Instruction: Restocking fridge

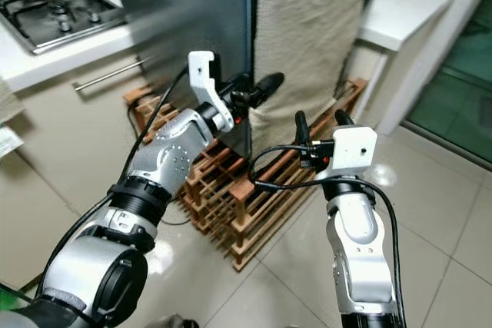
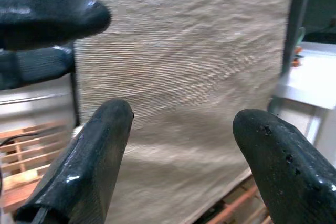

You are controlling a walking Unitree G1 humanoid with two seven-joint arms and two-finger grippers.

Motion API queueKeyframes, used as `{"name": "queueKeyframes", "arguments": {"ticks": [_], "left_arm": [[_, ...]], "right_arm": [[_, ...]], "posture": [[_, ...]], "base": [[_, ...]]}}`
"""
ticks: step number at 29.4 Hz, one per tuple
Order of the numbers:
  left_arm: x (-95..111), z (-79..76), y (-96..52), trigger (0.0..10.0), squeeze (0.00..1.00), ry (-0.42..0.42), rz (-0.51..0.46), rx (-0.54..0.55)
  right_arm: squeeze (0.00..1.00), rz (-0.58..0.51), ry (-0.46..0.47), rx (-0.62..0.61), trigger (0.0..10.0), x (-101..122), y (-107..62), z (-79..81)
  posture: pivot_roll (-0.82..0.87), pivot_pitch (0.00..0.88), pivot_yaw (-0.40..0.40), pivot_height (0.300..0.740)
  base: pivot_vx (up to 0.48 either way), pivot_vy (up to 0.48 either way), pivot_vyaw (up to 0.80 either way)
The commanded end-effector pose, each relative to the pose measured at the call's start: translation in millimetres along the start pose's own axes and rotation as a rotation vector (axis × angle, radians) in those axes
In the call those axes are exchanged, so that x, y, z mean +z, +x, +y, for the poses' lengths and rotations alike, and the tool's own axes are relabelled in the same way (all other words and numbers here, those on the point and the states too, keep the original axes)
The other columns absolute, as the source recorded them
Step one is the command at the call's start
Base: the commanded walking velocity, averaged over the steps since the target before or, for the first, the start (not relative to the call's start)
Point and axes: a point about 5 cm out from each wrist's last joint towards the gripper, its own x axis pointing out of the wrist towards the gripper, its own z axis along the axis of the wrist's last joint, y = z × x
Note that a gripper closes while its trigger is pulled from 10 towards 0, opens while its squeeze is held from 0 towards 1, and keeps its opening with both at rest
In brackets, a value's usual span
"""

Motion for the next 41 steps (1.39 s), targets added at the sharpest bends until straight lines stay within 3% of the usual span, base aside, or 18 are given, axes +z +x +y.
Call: {"name": "queueKeyframes", "arguments": {"ticks": [1,8,16,19,23,26,27,28,31,32,33,35,38,41], "left_arm": [[-16,-79.4,35.7,10.0,0.00,-0.124,-0.060,-0.293],[-15,-95.4,33.4,10.0,0.00,-0.159,-0.066,-0.425],[-14,-102.5,30.4,10.0,0.00,-0.196,-0.058,-0.473],[-18,-94.2,31.0,10.0,0.00,-0.124,-0.039,-0.392],[-10,-77.5,25.7,10.0,0.00,-0.115,-0.065,-0.317],[3,-60.7,11.5,10.0,0.00,-0.076,-0.092,-0.263],[7,-54.4,5.9,10.0,0.00,-0.055,-0.100,-0.228],[15,-37.2,-8.8,10.0,0.00,0.007,-0.111,-0.133],[22,-19.5,-24.2,10.0,0.00,0.063,-0.123,-0.029],[31,-0.1,-45.9,10.0,0.00,0.127,-0.147,0.095],[31,-0.1,-45.9,10.0,0.00,0.127,-0.147,0.095],[36,14.5,-63.4,10.0,0.00,0.143,-0.170,0.209],[39,39.2,-94.7,10.0,0.00,0.192,-0.201,0.451],[34,59.0,-120.7,10.0,0.00,0.270,-0.169,0.687]], "right_arm": [[0.00,0.013,0.018,-0.005,10.0,-2,-3.3,-0.5],[0.00,0.029,0.034,-0.012,10.0,-5,-5.7,0.0],[0.00,0.045,0.038,-0.002,10.0,-8,-5.7,1.0],[0.00,0.045,0.036,0.000,10.0,-8,-5.1,1.1],[0.00,0.044,0.034,0.000,10.0,-8,-5.6,1.0],[0.00,0.048,0.032,0.005,10.0,-8,-7.6,0.5],[0.00,0.052,0.033,0.007,10.0,-9,-8.4,0.4],[0.00,0.062,0.036,0.016,10.0,-11,-10.1,0.9],[0.00,0.067,0.041,0.027,10.0,-12,-11.4,2.4],[0.00,0.071,0.046,0.039,10.0,-12,-12.1,3.5],[0.00,0.071,0.046,0.039,10.0,-12,-12.1,3.5],[0.00,0.074,0.048,0.051,10.0,-12,-12.2,4.1],[0.00,0.073,0.053,0.067,10.0,-13,-9.2,5.2],[0.00,0.076,0.057,0.086,10.0,-15,-3.3,7.3]], "posture": [[-0.20,0.001,0.059,0.740],[-0.21,0.000,0.068,0.740],[-0.20,0.000,0.063,0.740],[-0.20,0.000,0.063,0.740],[-0.20,0.000,0.063,0.740],[-0.20,0.000,0.061,0.740],[-0.20,0.000,0.061,0.740],[-0.19,0.000,0.062,0.740],[-0.19,0.000,0.062,0.740],[-0.18,0.000,0.061,0.740],[-0.18,0.000,0.061,0.740],[-0.18,0.000,0.061,0.740],[-0.15,0.000,0.053,0.740],[-0.13,0.000,0.044,0.740]], "base": [[0.000,0.000,0.00],[0.000,0.000,0.00],[0.000,0.000,0.00],[0.000,0.000,0.00],[0.000,0.000,0.00],[0.000,0.000,0.00],[0.000,0.000,0.00],[0.000,0.000,0.00],[0.000,0.000,0.00],[0.000,0.000,0.00],[0.000,0.000,0.00],[0.000,0.000,0.00],[0.000,0.000,0.00],[0.000,0.000,0.00]]}}
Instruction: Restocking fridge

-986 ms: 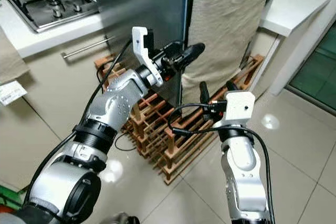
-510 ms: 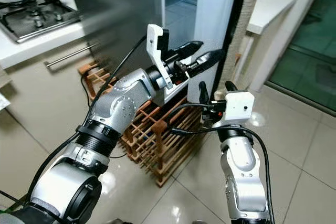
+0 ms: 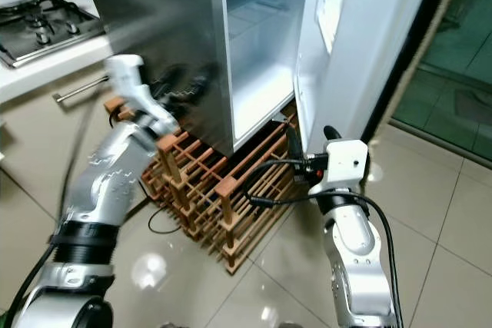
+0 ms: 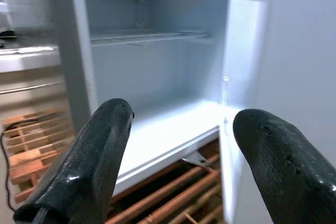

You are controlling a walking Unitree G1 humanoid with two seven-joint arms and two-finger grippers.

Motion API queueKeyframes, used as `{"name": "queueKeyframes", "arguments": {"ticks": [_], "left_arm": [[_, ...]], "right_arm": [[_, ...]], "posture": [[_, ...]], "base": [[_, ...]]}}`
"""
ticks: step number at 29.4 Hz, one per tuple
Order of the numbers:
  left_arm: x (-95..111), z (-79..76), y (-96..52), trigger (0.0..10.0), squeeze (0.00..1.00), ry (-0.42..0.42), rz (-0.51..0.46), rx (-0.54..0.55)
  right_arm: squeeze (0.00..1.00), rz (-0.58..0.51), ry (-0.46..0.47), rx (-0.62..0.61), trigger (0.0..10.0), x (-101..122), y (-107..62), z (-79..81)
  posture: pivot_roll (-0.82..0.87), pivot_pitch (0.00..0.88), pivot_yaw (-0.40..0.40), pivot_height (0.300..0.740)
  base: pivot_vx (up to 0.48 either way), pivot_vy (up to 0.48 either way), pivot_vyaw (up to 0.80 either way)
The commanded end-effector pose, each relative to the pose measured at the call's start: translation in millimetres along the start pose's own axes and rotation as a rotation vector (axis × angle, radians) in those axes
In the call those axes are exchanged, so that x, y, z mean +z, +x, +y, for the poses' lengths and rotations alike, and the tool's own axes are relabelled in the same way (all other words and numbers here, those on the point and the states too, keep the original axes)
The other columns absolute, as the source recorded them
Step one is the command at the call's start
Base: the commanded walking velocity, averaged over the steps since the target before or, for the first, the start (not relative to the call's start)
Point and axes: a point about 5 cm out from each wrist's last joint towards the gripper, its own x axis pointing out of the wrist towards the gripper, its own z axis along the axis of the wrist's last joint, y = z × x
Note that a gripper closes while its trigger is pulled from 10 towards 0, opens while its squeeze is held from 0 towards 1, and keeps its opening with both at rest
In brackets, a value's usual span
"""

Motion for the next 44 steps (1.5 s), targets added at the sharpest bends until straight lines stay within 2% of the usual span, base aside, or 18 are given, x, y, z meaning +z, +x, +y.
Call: {"name": "queueKeyframes", "arguments": {"ticks": [1,6,9,14,17,20,22,25,28,31,34,35,38,40,44], "left_arm": [[-1,10.0,-3.4,10.0,0.00,0.054,0.006,0.100],[-13,41.2,-14.1,10.0,0.00,0.303,0.081,0.345],[-16,53.8,-17.6,10.0,0.00,0.366,0.111,0.440],[-11,62.6,-20.9,10.0,0.00,0.401,0.104,0.472],[-10,65.1,-22.0,10.0,0.00,0.418,0.104,0.477],[-4,70.2,-24.9,10.0,0.00,0.447,0.101,0.493],[0,72.3,-25.2,10.0,0.00,0.465,0.101,0.493],[1,69.9,-22.9,10.0,0.00,0.469,0.110,0.463],[-1,66.9,-19.3,10.0,0.00,0.445,0.126,0.419],[0,66.7,-17.4,10.0,0.00,0.457,0.123,0.413],[0,63.0,-11.6,10.0,0.00,0.458,0.118,0.405],[-1,61.2,-8.9,10.0,0.00,0.447,0.108,0.408],[-4,57.4,-3.6,10.0,0.00,0.422,0.089,0.416],[-4,56.6,-2.2,10.0,0.00,0.416,0.086,0.421],[-2,47.0,3.7,10.0,0.00,0.271,-0.002,0.386]], "right_arm": [[0.00,0.005,0.011,0.021,10.0,-1,4.0,1.6],[0.00,0.014,-0.006,0.032,10.0,-5,27.0,-8.8],[0.00,0.020,-0.020,0.045,10.0,-7,39.8,-12.5],[0.00,0.073,-0.017,0.087,10.0,-16,62.8,-15.9],[0.00,0.142,-0.029,0.109,10.0,-27,66.5,-20.6],[0.00,0.165,-0.086,0.084,10.0,-31,69.6,-38.2],[0.00,0.182,-0.132,0.011,10.0,-34,66.1,-62.2],[0.00,0.193,-0.181,-0.064,10.0,-33,59.3,-85.4],[0.00,0.151,-0.198,-0.122,10.0,-24,55.6,-99.9],[0.00,0.132,-0.197,-0.143,10.0,-22,55.2,-103.6],[0.00,0.038,-0.143,-0.164,10.0,-9,59.0,-96.1],[0.00,-0.018,-0.101,-0.142,10.0,-5,63.5,-81.1],[0.00,-0.065,-0.050,-0.101,10.0,-2,69.2,-52.3],[0.00,-0.067,-0.040,-0.098,10.0,-2,70.5,-47.2],[0.00,-0.100,0.038,-0.006,10.0,1,78.2,-7.3]], "posture": [[-0.13,0.000,0.044,0.740],[-0.11,0.000,0.042,0.740],[-0.10,0.000,0.043,0.740],[-0.04,0.000,0.052,0.740],[-0.03,0.000,0.055,0.740],[0.00,0.007,0.073,0.740],[0.01,0.016,0.108,0.740],[0.00,0.021,0.127,0.740],[-0.01,0.028,0.151,0.740],[-0.02,0.027,0.160,0.740],[-0.04,0.006,0.156,0.740],[-0.05,0.000,0.148,0.740],[-0.08,0.000,0.120,0.740],[-0.08,0.000,0.115,0.740],[-0.10,0.000,0.056,0.740]], "base": [[0.000,0.000,0.00],[0.000,0.000,0.00],[0.000,0.000,0.00],[0.000,0.000,0.00],[0.000,0.000,0.00],[0.000,0.000,0.00],[0.000,0.000,0.00],[0.000,0.000,0.00],[0.000,0.000,0.00],[0.000,0.000,0.00],[0.000,0.000,0.00],[0.000,0.000,0.00],[0.000,0.000,0.41],[0.000,0.000,0.59],[0.000,0.000,0.55]]}}
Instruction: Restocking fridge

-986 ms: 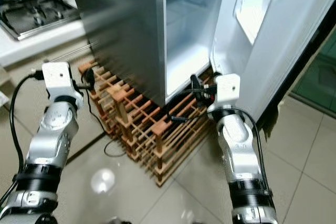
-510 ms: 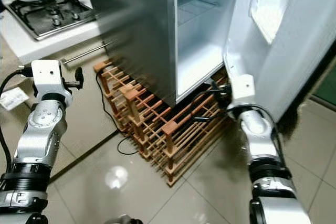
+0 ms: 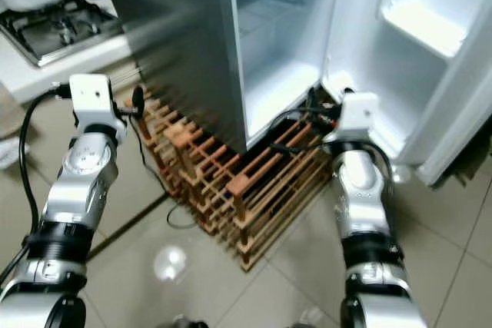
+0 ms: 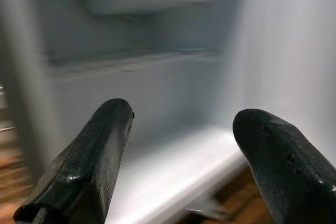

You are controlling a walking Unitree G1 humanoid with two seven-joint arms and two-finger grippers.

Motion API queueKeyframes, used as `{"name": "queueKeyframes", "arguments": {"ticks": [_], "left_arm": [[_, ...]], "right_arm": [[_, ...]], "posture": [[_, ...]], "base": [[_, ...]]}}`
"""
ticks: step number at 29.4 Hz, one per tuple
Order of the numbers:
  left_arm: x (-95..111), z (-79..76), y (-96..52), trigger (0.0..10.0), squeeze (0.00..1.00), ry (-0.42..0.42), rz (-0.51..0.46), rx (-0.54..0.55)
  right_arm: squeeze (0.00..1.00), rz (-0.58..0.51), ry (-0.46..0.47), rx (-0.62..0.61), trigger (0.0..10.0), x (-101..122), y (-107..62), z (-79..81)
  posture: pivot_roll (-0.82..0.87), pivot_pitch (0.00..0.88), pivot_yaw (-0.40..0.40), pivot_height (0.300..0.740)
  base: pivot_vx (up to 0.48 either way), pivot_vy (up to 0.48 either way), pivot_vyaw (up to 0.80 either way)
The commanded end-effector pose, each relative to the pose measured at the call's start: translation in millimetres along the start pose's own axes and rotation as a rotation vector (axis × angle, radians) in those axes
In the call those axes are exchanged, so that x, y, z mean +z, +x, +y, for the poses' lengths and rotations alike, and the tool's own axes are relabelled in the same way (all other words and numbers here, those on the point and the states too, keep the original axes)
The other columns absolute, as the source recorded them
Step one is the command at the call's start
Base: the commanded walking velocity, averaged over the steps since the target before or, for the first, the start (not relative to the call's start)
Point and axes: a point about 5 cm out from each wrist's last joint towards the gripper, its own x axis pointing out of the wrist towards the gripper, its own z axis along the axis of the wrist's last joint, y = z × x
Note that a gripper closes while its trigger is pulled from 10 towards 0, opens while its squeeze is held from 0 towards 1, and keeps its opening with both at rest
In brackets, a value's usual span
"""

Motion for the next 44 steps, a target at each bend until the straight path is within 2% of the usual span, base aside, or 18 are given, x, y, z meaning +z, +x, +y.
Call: {"name": "queueKeyframes", "arguments": {"ticks": [1,3,5,8,9,12,17,21,26,38,40,44], "left_arm": [[4,2.6,2.0,10.0,0.00,-0.039,-0.026,0.010],[3,2.1,1.7,10.0,0.00,-0.047,-0.028,0.009],[4,10.0,-3.6,10.0,0.00,-0.066,-0.045,0.019],[4,14.1,-6.5,10.0,0.00,-0.064,-0.048,0.028],[4,20.3,-11.3,10.0,0.00,-0.056,-0.063,0.053],[2,24.4,-18.6,10.0,0.00,-0.023,-0.068,0.069],[-1,11.6,-23.5,10.0,0.00,-0.013,-0.045,-0.001],[5,0.9,-21.9,10.0,0.00,-0.020,-0.080,-0.046],[5,-5.0,-20.1,10.0,0.00,-0.034,-0.070,-0.047],[8,-17.1,-12.9,10.0,0.00,-0.014,-0.077,-0.042],[5,-19.9,-11.1,10.0,0.00,-0.028,-0.062,-0.041],[7,-26.5,-6.7,10.0,0.00,0.002,-0.064,-0.069]], "right_arm": [[0.00,-0.010,0.004,0.040,10.0,4,3.2,10.4],[0.00,-0.008,0.007,0.042,10.0,4,3.7,10.7],[0.00,-0.030,0.092,0.003,10.0,15,9.7,3.5],[0.00,-0.031,0.116,0.002,10.0,17,10.4,2.0],[0.00,-0.016,0.114,0.030,10.0,15,10.6,5.9],[0.00,0.008,0.130,0.054,10.0,10,11.8,12.8],[0.00,0.030,0.156,0.075,10.0,6,10.5,19.5],[0.00,0.058,0.184,0.093,10.0,0,5.3,28.4],[0.00,0.066,0.196,0.101,10.0,-1,3.8,32.8],[0.00,0.083,0.157,0.134,10.0,-1,6.2,35.9],[0.00,0.079,0.146,0.136,10.0,0,7.0,36.2],[0.00,0.070,0.127,0.119,10.0,1,6.5,33.8]], "posture": [[-0.10,0.000,0.049,0.740],[-0.10,0.000,0.041,0.740],[-0.06,0.000,0.012,0.740],[-0.04,0.000,-0.001,0.740],[0.00,0.000,-0.025,0.740],[0.03,0.000,-0.039,0.740],[0.05,0.000,-0.044,0.740],[0.03,0.000,-0.038,0.740],[0.01,0.000,-0.035,0.740],[-0.01,0.000,-0.039,0.740],[-0.02,0.000,-0.026,0.740],[-0.04,0.000,-0.011,0.740]], "base": [[0.000,0.000,0.56],[0.000,0.000,0.56],[0.000,0.240,0.55],[0.000,0.480,0.55],[0.000,0.472,0.55],[0.000,0.469,0.55],[0.000,0.185,0.55],[0.000,0.000,0.56],[0.000,-0.409,0.56],[0.255,-0.403,0.56],[0.000,0.000,0.56],[0.000,0.000,0.56]]}}
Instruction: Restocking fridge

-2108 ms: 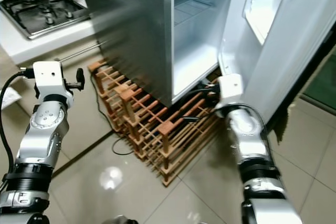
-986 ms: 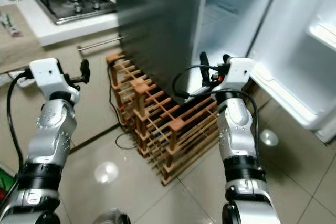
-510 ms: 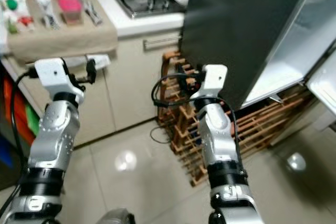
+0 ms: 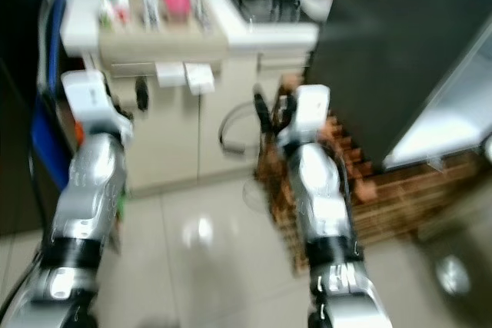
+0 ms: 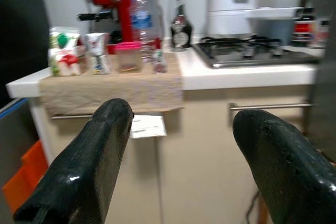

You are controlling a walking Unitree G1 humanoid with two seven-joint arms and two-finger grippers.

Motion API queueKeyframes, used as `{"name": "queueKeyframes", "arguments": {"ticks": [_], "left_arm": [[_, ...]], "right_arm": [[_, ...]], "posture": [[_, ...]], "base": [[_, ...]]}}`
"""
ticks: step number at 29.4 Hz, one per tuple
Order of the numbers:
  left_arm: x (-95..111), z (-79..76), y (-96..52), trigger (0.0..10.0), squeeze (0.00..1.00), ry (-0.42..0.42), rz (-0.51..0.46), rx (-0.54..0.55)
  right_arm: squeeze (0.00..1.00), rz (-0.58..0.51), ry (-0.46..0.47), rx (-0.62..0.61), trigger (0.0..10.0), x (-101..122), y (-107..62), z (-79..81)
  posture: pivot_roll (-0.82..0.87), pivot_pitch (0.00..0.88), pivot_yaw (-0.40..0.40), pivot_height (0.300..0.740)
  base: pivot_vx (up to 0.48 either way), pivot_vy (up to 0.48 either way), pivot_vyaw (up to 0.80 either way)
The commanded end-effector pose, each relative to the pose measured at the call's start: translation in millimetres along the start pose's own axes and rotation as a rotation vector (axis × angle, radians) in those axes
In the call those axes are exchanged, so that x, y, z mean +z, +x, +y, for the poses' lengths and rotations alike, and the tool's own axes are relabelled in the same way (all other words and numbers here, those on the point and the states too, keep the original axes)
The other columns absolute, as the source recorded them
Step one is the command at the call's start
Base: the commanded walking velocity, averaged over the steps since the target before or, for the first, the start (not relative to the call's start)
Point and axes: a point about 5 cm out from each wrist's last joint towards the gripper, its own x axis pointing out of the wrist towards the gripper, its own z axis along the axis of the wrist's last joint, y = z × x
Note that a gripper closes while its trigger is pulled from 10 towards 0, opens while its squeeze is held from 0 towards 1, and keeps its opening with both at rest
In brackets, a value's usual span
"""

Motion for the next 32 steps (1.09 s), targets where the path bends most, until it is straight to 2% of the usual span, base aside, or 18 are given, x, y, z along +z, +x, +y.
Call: {"name": "queueKeyframes", "arguments": {"ticks": [1,8,14,18,32], "left_arm": [[12.6,-17.8,3.2,10.0,0.00,-0.004,-0.062,-0.098],[13.2,-20.9,4.4,10.0,0.00,-0.020,-0.063,-0.105],[13.2,-20.5,6.8,10.0,0.00,-0.025,-0.061,-0.111],[13.2,-21.9,7.2,10.0,0.00,-0.017,-0.060,-0.125],[13.2,-23.3,6.5,10.0,0.00,-0.003,-0.067,-0.148]], "right_arm": [[0.00,-0.011,-0.054,-0.034,10.0,3.5,-3.8,-9.3],[0.00,-0.014,-0.112,-0.047,10.0,4.7,-5.7,-12.3],[0.00,-0.007,-0.114,-0.050,10.0,2.3,-6.1,-10.9],[0.00,-0.008,-0.106,-0.105,10.0,1.4,-5.6,-15.1],[0.00,-0.032,-0.086,-0.091,10.0,1.8,-5.3,-10.2]], "posture": [[-0.05,0.000,-0.008,0.740],[-0.06,0.000,0.005,0.740],[-0.06,0.000,0.016,0.740],[-0.06,0.000,0.019,0.740],[-0.05,0.000,0.018,0.740]], "base": [[0.345,0.000,0.56],[0.434,0.000,0.56],[0.455,0.000,0.56],[0.461,0.000,0.56],[0.461,0.000,0.00]]}}
